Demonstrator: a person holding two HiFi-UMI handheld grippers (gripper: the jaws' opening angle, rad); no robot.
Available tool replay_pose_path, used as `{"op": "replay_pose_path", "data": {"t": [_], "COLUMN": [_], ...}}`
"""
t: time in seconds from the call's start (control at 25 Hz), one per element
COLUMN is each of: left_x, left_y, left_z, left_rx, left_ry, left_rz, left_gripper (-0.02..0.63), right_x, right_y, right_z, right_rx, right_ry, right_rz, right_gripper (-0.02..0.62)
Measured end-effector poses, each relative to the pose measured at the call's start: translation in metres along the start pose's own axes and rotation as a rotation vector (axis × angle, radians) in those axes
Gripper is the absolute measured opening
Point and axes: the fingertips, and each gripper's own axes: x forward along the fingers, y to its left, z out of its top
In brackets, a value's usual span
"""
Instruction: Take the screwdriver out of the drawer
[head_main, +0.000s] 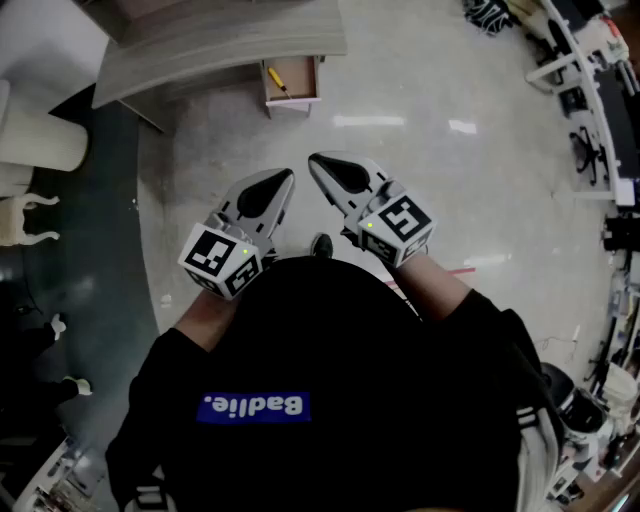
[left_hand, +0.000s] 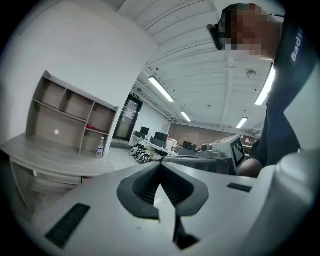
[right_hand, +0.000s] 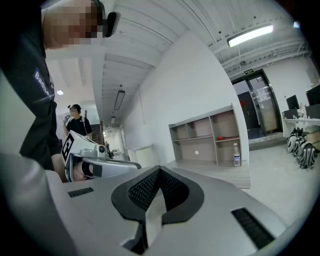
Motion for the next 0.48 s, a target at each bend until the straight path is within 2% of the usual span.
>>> {"op": "replay_pose_path", "data": {"t": [0.48], "left_x": [-0.005], "left_y": [-0.0092], "left_z": [-0.0012], "left_rx": [0.0], "left_ry": [0.005], "left_rz": [0.011], "left_gripper": [0.002], "right_x": [-0.0081], "right_y": [0.0059], "right_z": [0.0044], "right_rx": [-0.005], "right_ry": [-0.002], "right_rz": [0.017], "right_gripper": [0.029]}}
